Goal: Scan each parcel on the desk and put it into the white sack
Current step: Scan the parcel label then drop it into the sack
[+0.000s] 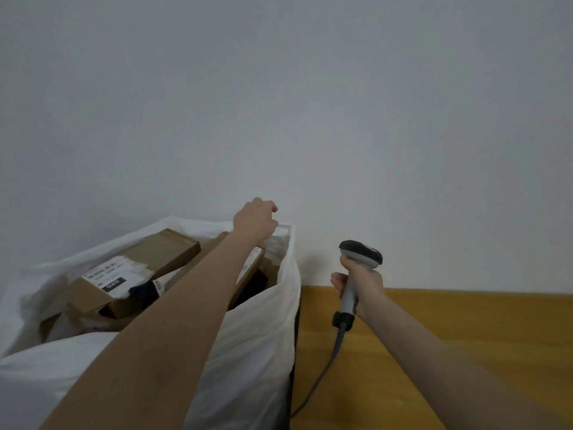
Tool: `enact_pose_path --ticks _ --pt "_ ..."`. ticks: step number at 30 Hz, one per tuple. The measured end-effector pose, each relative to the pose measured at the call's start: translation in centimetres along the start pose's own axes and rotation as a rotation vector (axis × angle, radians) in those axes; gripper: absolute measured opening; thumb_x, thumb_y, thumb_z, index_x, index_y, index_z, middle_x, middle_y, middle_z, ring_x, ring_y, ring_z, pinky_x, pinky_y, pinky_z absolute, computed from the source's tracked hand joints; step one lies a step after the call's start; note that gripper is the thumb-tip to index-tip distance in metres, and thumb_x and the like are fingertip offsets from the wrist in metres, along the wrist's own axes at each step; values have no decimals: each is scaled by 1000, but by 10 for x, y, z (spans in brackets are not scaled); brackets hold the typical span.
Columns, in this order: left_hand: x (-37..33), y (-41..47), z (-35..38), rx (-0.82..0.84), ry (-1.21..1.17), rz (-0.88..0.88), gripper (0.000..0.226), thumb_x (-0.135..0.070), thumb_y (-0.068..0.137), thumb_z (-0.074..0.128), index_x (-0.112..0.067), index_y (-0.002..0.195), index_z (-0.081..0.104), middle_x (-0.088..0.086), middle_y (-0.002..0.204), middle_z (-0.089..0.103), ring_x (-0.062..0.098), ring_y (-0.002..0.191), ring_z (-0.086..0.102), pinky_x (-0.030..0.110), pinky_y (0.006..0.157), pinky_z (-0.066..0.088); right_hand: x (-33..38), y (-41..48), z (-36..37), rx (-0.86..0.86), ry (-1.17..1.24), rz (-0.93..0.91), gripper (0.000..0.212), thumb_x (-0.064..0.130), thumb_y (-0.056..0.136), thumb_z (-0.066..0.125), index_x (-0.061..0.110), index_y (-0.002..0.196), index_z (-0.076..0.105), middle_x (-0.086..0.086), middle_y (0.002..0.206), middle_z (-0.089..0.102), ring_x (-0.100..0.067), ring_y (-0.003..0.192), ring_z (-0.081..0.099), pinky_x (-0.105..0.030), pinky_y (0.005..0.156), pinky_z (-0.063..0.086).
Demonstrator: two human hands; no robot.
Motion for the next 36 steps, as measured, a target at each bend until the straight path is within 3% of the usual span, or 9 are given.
enact_pose_path --ticks 4,8,12,18,22,36 --pt "-115 7 22 35 -75 194 37 -25 95 51 -23 132 52 5 133 48 23 122 48 37 96 41 27 -1 -76 -123 81 -30 17 18 90 66 5 90 57 -10 59 60 -19 49 53 -29 51 46" --pt "-244 -16 78 218 -140 350 39 -24 95 53 -20 133 51 6 136 47 22 122 49 36 99 43 56 0 -188 -244 151 -80 14 16 92 62 5 87 55 -8 57 54 -18 46 47 -28 48 41" --pt "-372 -56 144 398 -160 452 42 -24 94 54 -19 135 50 5 138 49 21 122 50 33 98 43 75 -6 -321 -386 199 -73 17 14 92 62 5 79 58 -7 56 52 -18 45 45 -30 47 39" --pt "-531 -113 207 494 -137 568 40 -23 94 55 -20 134 52 5 137 50 22 124 50 38 101 44 95 -26 -484 -597 261 -43 12 12 92 59 6 82 61 -8 58 52 -18 48 45 -31 50 40" --pt "-604 -128 234 532 -65 649 39 -25 95 53 -23 134 51 2 140 48 22 127 48 38 101 44 108 -31 -557 -731 300 -28 21 12 89 64 3 71 58 -9 59 56 -20 48 48 -34 53 44" --pt "-792 -147 304 606 -89 864 43 -25 96 51 -20 138 46 7 138 48 25 124 48 38 99 44 145 -14 -702 -979 396 -34 20 11 88 65 3 71 58 -10 61 57 -20 50 49 -32 54 45"
Point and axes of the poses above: each hand's wrist, its own y-axis towards the middle knuckle, its own z-axis out of the palm, x = y × z, the point moved 3 cm from there along y, towards the middle knuckle
